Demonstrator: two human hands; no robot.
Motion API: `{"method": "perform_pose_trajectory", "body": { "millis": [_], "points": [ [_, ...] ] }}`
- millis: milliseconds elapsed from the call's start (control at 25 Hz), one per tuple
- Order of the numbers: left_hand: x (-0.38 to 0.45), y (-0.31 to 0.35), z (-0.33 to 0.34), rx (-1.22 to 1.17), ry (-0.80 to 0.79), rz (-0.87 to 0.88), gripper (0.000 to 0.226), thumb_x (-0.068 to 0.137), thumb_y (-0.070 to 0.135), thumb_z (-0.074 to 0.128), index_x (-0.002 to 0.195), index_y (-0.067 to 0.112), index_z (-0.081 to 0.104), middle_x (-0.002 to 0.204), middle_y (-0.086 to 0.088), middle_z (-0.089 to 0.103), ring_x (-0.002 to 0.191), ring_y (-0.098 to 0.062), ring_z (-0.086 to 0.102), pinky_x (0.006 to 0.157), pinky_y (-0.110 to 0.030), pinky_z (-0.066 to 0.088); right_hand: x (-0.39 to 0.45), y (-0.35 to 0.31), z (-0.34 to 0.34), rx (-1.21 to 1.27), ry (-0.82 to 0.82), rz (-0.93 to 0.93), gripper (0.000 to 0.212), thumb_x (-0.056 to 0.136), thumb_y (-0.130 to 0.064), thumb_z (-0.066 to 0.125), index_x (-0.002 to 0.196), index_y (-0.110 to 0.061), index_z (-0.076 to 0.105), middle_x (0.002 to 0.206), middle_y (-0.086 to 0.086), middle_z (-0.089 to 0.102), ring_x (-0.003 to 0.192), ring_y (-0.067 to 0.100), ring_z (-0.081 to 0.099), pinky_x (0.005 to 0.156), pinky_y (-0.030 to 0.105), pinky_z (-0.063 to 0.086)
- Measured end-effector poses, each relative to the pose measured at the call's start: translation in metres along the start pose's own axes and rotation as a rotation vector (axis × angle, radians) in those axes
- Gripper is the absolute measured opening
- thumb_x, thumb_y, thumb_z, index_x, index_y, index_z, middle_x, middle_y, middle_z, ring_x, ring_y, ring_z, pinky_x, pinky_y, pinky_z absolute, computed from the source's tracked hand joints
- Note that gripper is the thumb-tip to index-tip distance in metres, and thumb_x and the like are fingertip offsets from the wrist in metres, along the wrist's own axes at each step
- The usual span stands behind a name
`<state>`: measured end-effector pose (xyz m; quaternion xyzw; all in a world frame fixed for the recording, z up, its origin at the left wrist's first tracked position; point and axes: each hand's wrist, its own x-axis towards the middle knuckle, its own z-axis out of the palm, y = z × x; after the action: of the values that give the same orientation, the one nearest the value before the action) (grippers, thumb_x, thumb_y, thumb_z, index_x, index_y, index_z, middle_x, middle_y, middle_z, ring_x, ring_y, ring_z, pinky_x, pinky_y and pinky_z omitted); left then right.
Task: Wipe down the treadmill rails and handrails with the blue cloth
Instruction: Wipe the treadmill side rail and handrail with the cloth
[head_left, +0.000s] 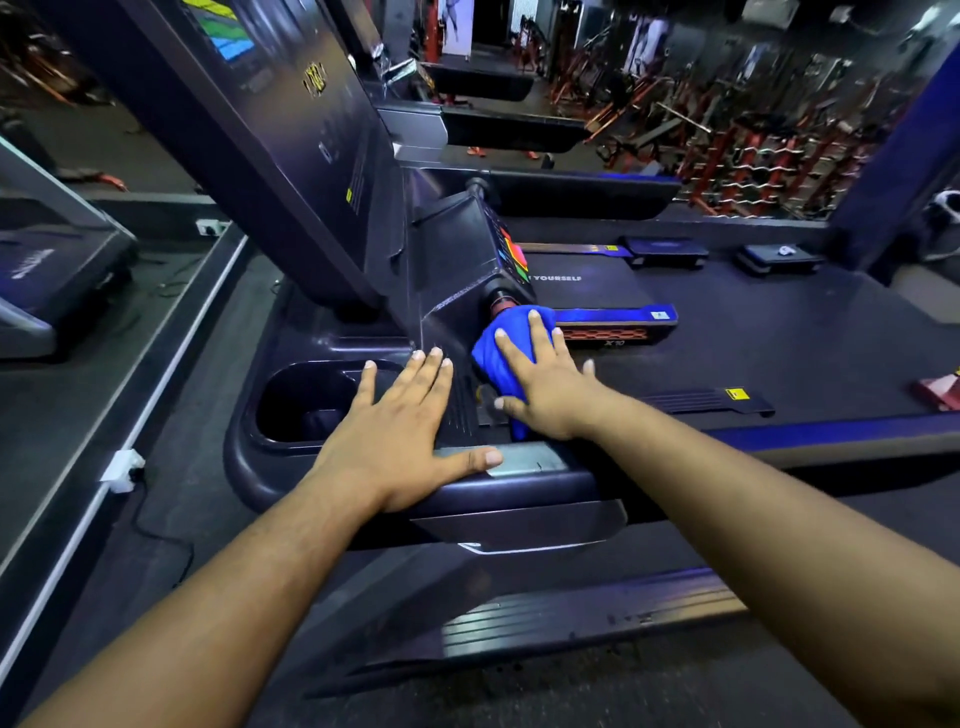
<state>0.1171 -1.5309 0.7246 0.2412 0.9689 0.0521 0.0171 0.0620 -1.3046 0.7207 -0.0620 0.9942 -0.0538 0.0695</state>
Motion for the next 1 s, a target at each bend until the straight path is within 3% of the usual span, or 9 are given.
{"method": "perform_pose_trajectory", "body": {
  "millis": [40, 120, 240, 360, 480, 680, 840, 920, 1000],
  "points": [
    [0.000, 0.000, 0.000, -0.004, -0.003, -0.001, 0.122, 0.066, 0.099, 0.001, 0.158, 0.020, -0.011, 0.165, 0.006, -0.019, 0.149, -0.007, -0.021, 0.122, -0.053, -0.009, -0.003, 0.001, 0.004, -0.092, 0.018, -0.012, 0.085, 0.094, -0.059, 0.047, 0.155, -0.038, -0.008, 0.160, 0.008, -0.032, 0.149, 0.033, -0.022, 0.114, 0.068, -0.001],
    [0.002, 0.000, 0.000, -0.010, -0.008, 0.000, 0.122, 0.065, 0.099, 0.001, 0.158, 0.020, -0.011, 0.165, 0.006, -0.019, 0.149, -0.007, -0.021, 0.122, -0.053, -0.009, 0.013, -0.009, 0.001, -0.168, 0.089, -0.030, 0.082, 0.094, -0.061, 0.044, 0.156, -0.035, -0.002, 0.161, 0.009, -0.028, 0.149, 0.031, -0.025, 0.115, 0.069, 0.000],
    [0.001, -0.001, -0.001, -0.016, -0.015, 0.005, 0.122, 0.065, 0.099, 0.000, 0.158, 0.020, -0.010, 0.165, 0.006, -0.017, 0.149, -0.006, -0.020, 0.122, -0.052, -0.010, 0.044, -0.028, -0.011, -0.081, 0.115, 0.014, 0.082, 0.095, -0.048, 0.051, 0.158, -0.030, 0.001, 0.163, 0.011, -0.023, 0.150, 0.038, -0.016, 0.118, 0.060, 0.018],
    [-0.001, -0.001, 0.000, -0.012, 0.003, 0.004, 0.120, 0.068, 0.097, 0.002, 0.158, 0.019, -0.008, 0.165, 0.006, -0.016, 0.150, -0.007, -0.020, 0.122, -0.052, -0.010, 0.023, -0.013, -0.006, 0.060, 0.073, -0.041, 0.083, 0.097, -0.033, 0.054, 0.158, -0.025, -0.002, 0.161, 0.018, -0.024, 0.150, 0.042, -0.007, 0.123, 0.043, 0.008],
    [0.001, -0.001, 0.002, -0.023, 0.001, 0.004, 0.121, 0.067, 0.099, 0.003, 0.158, 0.020, -0.011, 0.165, 0.006, -0.018, 0.150, -0.007, -0.020, 0.122, -0.052, -0.009, -0.008, 0.008, 0.002, 0.208, 0.002, -0.026, 0.084, 0.099, -0.032, 0.054, 0.157, -0.031, -0.006, 0.162, 0.017, -0.020, 0.149, 0.042, 0.013, 0.118, 0.035, 0.018],
    [0.001, -0.001, 0.000, -0.003, -0.017, 0.013, 0.120, 0.067, 0.098, 0.003, 0.158, 0.021, -0.011, 0.165, 0.006, -0.018, 0.150, -0.007, -0.020, 0.122, -0.052, -0.010, 0.042, -0.016, -0.015, 0.304, 0.139, 0.181, 0.087, 0.096, -0.052, 0.049, 0.157, -0.029, -0.009, 0.150, 0.025, 0.032, 0.131, 0.041, 0.045, 0.108, 0.043, 0.037],
    [-0.002, 0.000, -0.002, 0.002, 0.001, 0.029, 0.119, 0.068, 0.096, -0.002, 0.158, 0.019, -0.010, 0.165, 0.005, -0.017, 0.149, -0.006, -0.021, 0.122, -0.051, -0.012, 0.010, -0.004, -0.033, -0.035, -0.084, 0.036, 0.078, 0.100, -0.043, 0.047, 0.157, -0.031, -0.005, 0.161, 0.021, 0.019, 0.139, 0.041, 0.038, 0.112, 0.043, 0.032],
    [-0.004, -0.001, -0.002, -0.009, 0.014, 0.049, 0.119, 0.068, 0.096, -0.004, 0.158, 0.018, -0.010, 0.165, 0.006, -0.018, 0.149, -0.006, -0.021, 0.121, -0.051, -0.013, -0.019, 0.006, -0.060, -0.185, -0.289, -0.013, 0.071, 0.101, -0.038, 0.049, 0.157, -0.036, 0.005, 0.162, 0.017, 0.023, 0.142, 0.037, 0.035, 0.115, 0.040, 0.029],
    [-0.005, -0.001, -0.001, -0.014, 0.034, 0.073, 0.120, 0.066, 0.096, -0.008, 0.158, 0.019, -0.011, 0.165, 0.006, -0.018, 0.149, -0.006, -0.021, 0.121, -0.050, -0.014, -0.055, 0.010, -0.076, -0.185, -0.370, 0.003, 0.063, 0.101, -0.038, 0.050, 0.156, -0.038, 0.018, 0.160, 0.010, 0.031, 0.141, 0.032, 0.037, 0.112, 0.035, 0.029]
  ]
}}
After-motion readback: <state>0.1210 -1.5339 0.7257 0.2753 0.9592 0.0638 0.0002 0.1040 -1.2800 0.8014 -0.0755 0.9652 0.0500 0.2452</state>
